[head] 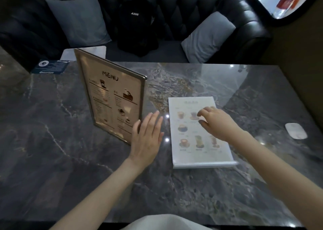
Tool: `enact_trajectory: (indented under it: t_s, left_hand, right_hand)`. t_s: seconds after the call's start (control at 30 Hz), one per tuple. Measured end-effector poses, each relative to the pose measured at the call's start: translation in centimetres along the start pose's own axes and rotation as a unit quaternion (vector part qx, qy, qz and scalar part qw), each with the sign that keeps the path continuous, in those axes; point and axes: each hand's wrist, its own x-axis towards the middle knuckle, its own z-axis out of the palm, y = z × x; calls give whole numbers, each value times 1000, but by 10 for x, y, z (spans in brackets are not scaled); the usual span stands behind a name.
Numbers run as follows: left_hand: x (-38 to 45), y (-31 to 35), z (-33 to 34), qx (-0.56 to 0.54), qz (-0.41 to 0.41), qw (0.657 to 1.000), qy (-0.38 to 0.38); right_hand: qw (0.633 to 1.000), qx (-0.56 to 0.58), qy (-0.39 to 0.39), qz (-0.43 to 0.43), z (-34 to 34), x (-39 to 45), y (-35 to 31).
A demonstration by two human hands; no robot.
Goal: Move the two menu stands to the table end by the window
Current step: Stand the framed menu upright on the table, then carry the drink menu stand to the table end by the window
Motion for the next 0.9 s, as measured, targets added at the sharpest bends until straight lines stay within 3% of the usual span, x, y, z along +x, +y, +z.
enact_trajectory:
  t_s: [0.17,0.33,0.47,0.63,0.77,0.9]
  left_hand:
    - [4,36,39,34,-43,968,-246]
    - [-1,58,64,77,-107,905,-405]
    - [-5,65,69,29,-184,884,-429]
    - [-2,70,73,-51,-251,876,-409]
    - [3,77,72,-228,-378,817,-371]
    - [11,76,70,-271,-450,778,-344]
  right_hand:
    - [997,-52,-20,61,53,-44,52]
    - [990,-8,-96,98,90,-69,74]
    - [969,136,-117,173,99,-73,81]
    - [902,347,-82,244,104,-70,86]
    - [810,494,-66,308,107,-69,91]
    - [781,519,-74,340,111,-65,94]
